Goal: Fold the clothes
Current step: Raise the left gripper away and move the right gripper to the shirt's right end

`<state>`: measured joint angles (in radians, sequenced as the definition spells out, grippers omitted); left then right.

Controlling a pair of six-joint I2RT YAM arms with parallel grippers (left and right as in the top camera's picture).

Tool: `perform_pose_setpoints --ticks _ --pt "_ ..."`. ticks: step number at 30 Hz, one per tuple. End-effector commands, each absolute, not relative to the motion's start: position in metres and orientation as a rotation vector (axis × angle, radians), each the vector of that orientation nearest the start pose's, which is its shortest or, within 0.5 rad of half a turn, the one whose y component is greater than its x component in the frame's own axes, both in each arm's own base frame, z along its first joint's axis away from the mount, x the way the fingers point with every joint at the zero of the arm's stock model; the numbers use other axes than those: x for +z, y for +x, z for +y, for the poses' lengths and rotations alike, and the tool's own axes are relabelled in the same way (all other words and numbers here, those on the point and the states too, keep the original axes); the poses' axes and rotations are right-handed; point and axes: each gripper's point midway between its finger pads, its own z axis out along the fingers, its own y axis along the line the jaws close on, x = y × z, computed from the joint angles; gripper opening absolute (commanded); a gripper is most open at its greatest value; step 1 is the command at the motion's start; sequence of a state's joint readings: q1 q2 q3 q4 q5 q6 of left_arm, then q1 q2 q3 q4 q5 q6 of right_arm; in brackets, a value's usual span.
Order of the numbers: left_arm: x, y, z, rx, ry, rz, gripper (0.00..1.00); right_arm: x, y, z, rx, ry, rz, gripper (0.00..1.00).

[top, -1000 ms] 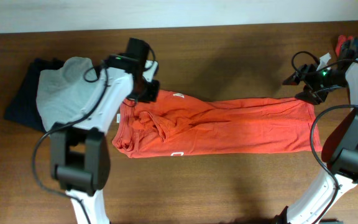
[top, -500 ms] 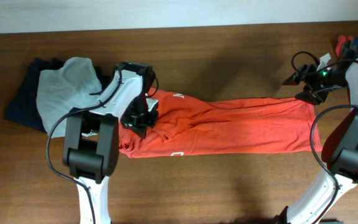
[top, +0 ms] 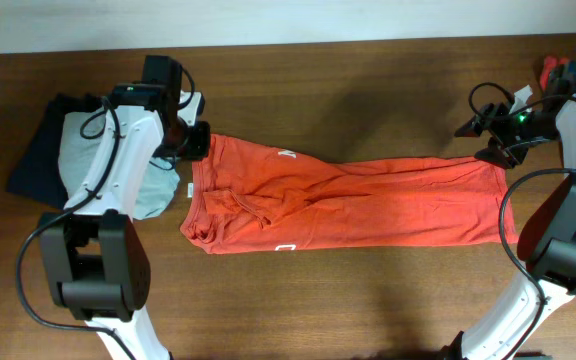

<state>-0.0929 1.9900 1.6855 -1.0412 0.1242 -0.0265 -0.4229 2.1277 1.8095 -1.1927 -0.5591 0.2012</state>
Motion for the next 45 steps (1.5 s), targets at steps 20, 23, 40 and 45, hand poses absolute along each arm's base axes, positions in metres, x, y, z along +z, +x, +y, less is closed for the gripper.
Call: perform_pose_setpoints --ticks 20,23,40,45 --pt "0.046 0.419 -0.084 -0.309 0.150 3.055 0.18 0.076 0.374 -0.219 0.602 0.656 2.753 1.00" --pt "0.047 0.413 -0.086 -0.334 0.148 3.074 0.18 0.062 0.370 -0.222 0.703 0.652 2.726 0.99" --pt "0.130 0.436 -0.095 -0.389 0.225 2.968 0.19 -0.008 0.353 -0.165 1.051 0.421 2.793 0.87" --pt "0.176 0.453 -0.097 -0.381 0.247 2.856 0.19 -0.024 0.336 -0.152 1.060 0.488 2.889 0.75"
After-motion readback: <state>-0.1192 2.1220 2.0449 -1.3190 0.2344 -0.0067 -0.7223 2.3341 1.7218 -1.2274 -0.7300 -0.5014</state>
